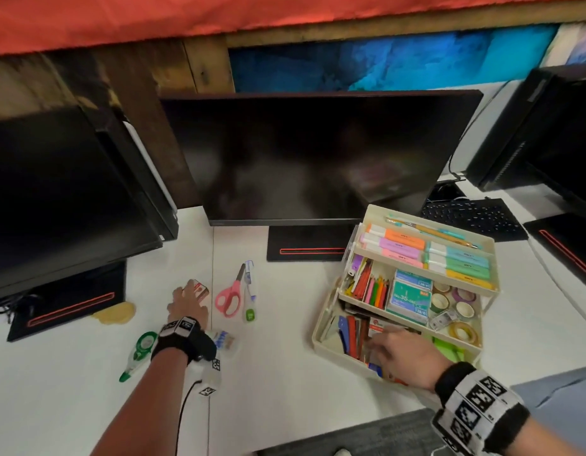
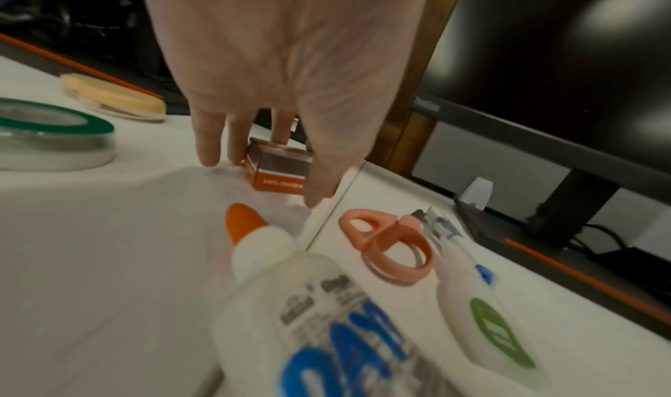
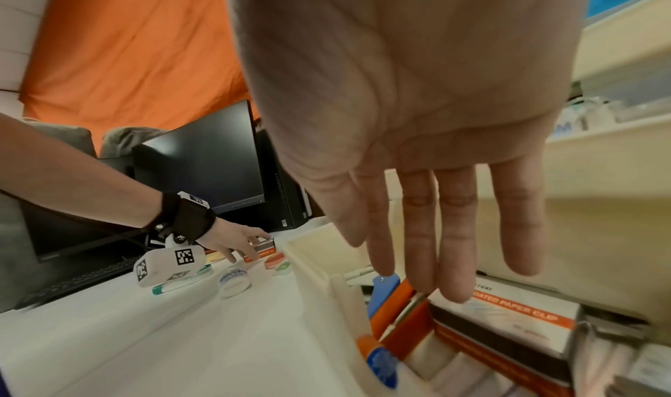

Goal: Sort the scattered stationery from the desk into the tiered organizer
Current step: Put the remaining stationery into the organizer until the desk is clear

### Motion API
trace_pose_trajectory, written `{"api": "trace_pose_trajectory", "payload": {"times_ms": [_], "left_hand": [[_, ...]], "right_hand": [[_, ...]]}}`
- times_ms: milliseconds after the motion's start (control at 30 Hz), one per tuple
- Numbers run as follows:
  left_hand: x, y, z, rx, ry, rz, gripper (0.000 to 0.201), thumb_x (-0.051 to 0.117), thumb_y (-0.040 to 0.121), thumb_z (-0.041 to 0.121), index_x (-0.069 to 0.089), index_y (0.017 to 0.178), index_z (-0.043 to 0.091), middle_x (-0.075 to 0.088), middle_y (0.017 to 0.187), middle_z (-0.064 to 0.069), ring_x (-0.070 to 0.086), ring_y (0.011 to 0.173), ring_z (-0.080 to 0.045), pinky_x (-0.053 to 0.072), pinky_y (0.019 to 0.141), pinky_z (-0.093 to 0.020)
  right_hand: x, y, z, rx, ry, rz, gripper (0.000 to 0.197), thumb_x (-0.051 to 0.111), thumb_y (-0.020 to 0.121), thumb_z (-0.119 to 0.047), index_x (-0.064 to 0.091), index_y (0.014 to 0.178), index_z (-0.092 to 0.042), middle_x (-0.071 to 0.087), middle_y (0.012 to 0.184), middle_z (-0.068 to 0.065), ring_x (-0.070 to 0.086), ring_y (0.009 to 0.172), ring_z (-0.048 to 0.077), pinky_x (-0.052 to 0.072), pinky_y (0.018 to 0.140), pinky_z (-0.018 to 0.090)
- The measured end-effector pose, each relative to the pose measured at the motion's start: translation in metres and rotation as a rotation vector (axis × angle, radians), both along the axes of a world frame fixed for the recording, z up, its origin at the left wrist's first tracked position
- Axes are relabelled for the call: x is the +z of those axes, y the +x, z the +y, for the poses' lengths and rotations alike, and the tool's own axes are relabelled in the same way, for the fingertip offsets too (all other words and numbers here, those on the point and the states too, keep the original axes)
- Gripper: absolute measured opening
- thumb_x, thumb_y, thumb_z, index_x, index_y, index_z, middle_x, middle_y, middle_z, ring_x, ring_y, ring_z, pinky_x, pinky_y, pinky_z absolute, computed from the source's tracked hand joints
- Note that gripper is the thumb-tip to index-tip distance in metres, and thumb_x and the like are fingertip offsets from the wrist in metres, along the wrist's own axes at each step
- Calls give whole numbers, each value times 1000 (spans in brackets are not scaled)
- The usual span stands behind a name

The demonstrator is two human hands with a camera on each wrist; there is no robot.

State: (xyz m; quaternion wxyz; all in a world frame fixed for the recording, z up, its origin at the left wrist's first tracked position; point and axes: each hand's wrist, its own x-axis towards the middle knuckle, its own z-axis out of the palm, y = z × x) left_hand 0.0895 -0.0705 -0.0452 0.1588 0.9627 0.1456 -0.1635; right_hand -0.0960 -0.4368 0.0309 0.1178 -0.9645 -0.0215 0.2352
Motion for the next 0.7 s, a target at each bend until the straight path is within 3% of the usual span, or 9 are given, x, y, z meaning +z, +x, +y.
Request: {"api": "trace_pose_trajectory", "payload": {"times_ms": [67, 167, 300, 433, 533, 633, 700], "left_hand": [[0, 0, -3, -1, 95, -14, 57, 52, 88, 10, 27, 138, 19, 31, 131, -15, 40, 116, -35, 43, 95, -45], [9, -8, -12, 19, 145, -54, 48, 54, 89, 16, 31, 131, 12, 35, 122, -17, 44, 111, -34, 43, 93, -45], [42, -42, -44, -59, -170, -258, 57, 55, 90, 41, 35, 134, 11, 42, 122, -17, 52, 106, -35, 43, 92, -45], [77, -101, -105, -297, -426, -342, 55, 68, 83, 34, 41, 129, 19, 46, 119, -3, 54, 102, -22, 45, 85, -32], [86, -138, -160, -482, -520, -290, 52, 66, 81, 41, 40, 124, 29, 43, 111, 8, 54, 93, -10, 47, 81, -25], [80, -160, -202, -616, -524, -286, 50, 64, 77, 37, 41, 120, 27, 43, 110, 9, 52, 96, -10, 47, 85, -25], [79, -166, -214, -626, -563, -286, 53, 64, 73, 40, 40, 119, 30, 41, 112, 11, 51, 101, -9, 47, 89, -27]], "right_hand": [[0, -4, 1, 10, 6, -19, 31, 37, 95, -30, 56, 118, -30, 56, 116, -2, 58, 104, 20, 47, 87, 34], [-1, -17, -1, -2, 30, -51, 27, 37, 94, -28, 57, 112, -29, 59, 113, -2, 59, 99, 20, 47, 84, 33], [-7, -39, -14, -77, 81, -57, 25, 39, 93, -26, 59, 108, -31, 57, 110, -7, 59, 98, 15, 45, 85, 28], [-6, -48, -21, -237, 245, -134, 18, 45, 95, -26, 61, 99, -34, 59, 98, -14, 57, 87, 3, 45, 82, 22], [6, -43, -11, -396, 524, -138, 17, 47, 97, -29, 61, 106, -29, 65, 96, -11, 62, 85, 4, 50, 79, 20], [15, -32, 6, -658, 944, 47, 23, 51, 95, -31, 58, 114, -22, 68, 89, -2, 65, 75, 10, 53, 70, 26], [16, -26, 11, -801, 1123, 119, 27, 58, 91, -31, 57, 115, -17, 69, 83, 3, 63, 68, 15, 52, 68, 30]]}}
